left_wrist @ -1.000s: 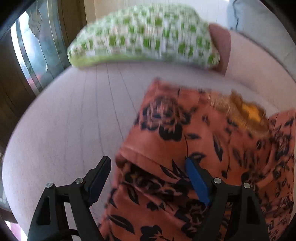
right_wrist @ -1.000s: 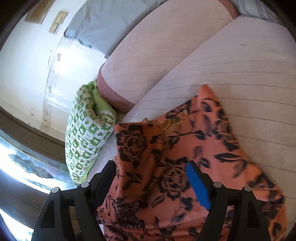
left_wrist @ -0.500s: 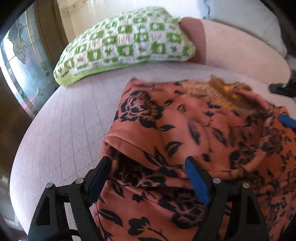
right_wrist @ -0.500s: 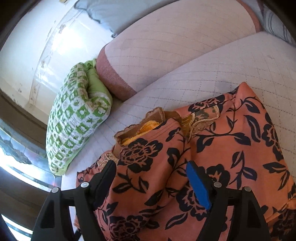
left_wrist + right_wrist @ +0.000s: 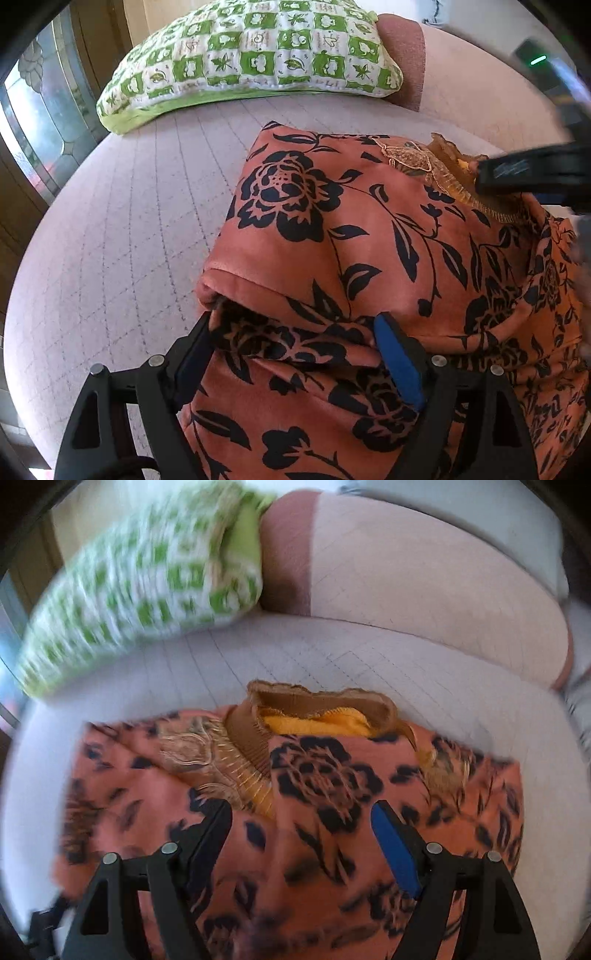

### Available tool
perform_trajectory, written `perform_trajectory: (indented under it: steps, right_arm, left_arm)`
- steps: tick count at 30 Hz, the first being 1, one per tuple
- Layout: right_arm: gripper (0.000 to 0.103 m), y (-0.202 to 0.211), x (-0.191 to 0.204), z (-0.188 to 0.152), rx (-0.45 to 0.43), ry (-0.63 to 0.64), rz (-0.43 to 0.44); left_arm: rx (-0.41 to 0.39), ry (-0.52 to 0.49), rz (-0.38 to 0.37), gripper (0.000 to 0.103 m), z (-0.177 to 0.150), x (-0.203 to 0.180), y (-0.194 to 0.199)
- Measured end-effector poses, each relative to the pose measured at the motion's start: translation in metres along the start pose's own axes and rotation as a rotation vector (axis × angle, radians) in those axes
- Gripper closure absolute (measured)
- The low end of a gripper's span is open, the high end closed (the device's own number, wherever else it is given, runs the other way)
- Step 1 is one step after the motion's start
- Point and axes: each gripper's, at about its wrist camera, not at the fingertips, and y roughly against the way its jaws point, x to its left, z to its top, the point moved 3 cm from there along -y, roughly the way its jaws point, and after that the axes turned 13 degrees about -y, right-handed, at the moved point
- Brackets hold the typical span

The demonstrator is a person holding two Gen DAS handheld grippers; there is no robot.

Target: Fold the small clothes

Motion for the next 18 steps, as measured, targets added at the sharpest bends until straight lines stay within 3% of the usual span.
perform_trajectory:
  steps: [1,2,3,5,7,10,11,13,16,18]
  right_arm:
    - [0.030,-0.010,0.001,0.002,0.007,0.002,-0.077]
    - [0.060,-0.017,0.000,0.003,0.019,-0.002,-0.104]
    - [0.077,-0.023,-0.004,0.002,0.045,-0.004,-0.125]
    - [0.093,-0.021,-0.025,-0.001,0.055,-0.057,-0.085]
    - [0.095,0.000,-0.060,-0.005,0.007,-0.164,-0.011]
    - [0.095,0.032,-0.137,-0.026,-0.051,-0.395,0.231]
    - [0.095,0.034,-0.157,-0.036,-0.051,-0.453,0.276]
    - [0.092,0.027,-0.191,-0.060,-0.010,-0.550,0.333]
    - [0.090,0.007,-0.222,-0.108,0.103,-0.621,0.348]
    - [0.090,0.011,-0.236,-0.132,0.074,-0.671,0.415]
  left_arm:
    - [0.002,-0.002,-0.006,0.017,0.001,0.001,-0.001]
    - [0.003,-0.003,-0.014,0.017,0.000,-0.001,0.000]
    - [0.007,0.002,-0.029,0.017,-0.001,0.000,0.000]
    - [0.013,0.020,-0.054,0.017,-0.002,0.002,0.000]
    - [0.015,0.036,-0.070,0.017,0.000,0.007,-0.001]
    - [0.017,0.044,-0.070,0.017,-0.002,0.008,-0.002]
    - [0.016,0.038,-0.062,0.017,-0.003,0.005,-0.001]
    - [0.024,0.027,-0.054,0.017,-0.007,0.002,0.001]
    - [0.038,0.011,-0.059,0.017,-0.016,-0.001,0.007]
    - [0.038,0.010,-0.065,0.017,-0.023,0.000,0.014]
